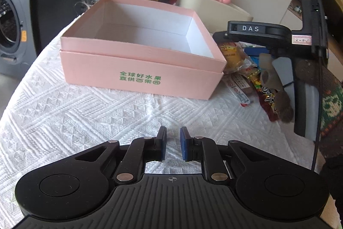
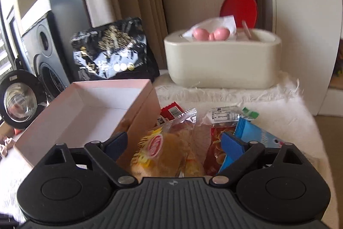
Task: Organize snacks
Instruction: 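Reach the left tool to the yellow bread bun and grasp it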
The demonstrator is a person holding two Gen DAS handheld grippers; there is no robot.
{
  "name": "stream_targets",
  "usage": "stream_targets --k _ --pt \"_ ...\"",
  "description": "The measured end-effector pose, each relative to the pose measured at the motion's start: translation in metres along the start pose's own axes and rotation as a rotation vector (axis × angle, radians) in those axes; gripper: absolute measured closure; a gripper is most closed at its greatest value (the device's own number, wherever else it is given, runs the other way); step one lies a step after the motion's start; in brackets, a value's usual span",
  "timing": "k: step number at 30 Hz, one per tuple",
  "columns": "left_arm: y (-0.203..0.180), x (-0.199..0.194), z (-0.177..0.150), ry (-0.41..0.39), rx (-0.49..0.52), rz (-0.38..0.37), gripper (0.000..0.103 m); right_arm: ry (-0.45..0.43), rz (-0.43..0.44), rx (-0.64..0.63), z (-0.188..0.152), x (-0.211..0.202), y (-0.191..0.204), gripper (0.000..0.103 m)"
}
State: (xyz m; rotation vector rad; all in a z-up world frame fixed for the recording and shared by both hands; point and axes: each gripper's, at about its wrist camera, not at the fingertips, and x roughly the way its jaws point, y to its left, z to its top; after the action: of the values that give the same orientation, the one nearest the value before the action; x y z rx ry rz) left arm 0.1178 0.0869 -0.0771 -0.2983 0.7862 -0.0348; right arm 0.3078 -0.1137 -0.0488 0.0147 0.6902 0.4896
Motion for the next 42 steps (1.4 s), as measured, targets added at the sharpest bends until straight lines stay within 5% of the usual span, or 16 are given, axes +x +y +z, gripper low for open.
stream_targets --k 5,9,17,24,27,35,39,42 --pt "0.013 -0.002 -0.002 -0.010 -0.041 -0.049 0.087 0.074 0.114 0.064 -0.008 -0.001 -0.014 0.037" --pt "0.015 -0.001 -0.001 -0.012 -0.057 -0.068 0.087 0.112 0.146 -0.023 -0.029 -0.033 -0.006 0.039" --pt "0.006 -0.008 -0.005 -0.005 -0.062 -0.103 0.086 0.209 0.316 0.013 -0.080 -0.089 0.010 0.043" --pt "-0.005 -0.026 -0.005 -0.021 -0.044 -0.088 0.087 0.203 0.441 -0.035 -0.096 -0.116 0.043 0.040" --pt "-0.017 -0.035 -0.004 -0.031 -0.015 -0.065 0.087 0.115 0.356 -0.059 -0.095 -0.134 0.038 0.023" --pt "-0.090 -0.045 -0.015 -0.062 0.247 -0.075 0.086 0.011 -0.003 -0.051 -0.111 -0.149 -0.012 0.019" --pt "-0.118 -0.037 -0.036 -0.109 0.471 0.059 0.081 0.047 -0.049 0.013 -0.127 -0.142 -0.027 0.017" --pt "-0.108 -0.031 -0.034 -0.104 0.460 0.142 0.080 0.083 -0.064 0.046 -0.138 -0.135 -0.031 0.013"
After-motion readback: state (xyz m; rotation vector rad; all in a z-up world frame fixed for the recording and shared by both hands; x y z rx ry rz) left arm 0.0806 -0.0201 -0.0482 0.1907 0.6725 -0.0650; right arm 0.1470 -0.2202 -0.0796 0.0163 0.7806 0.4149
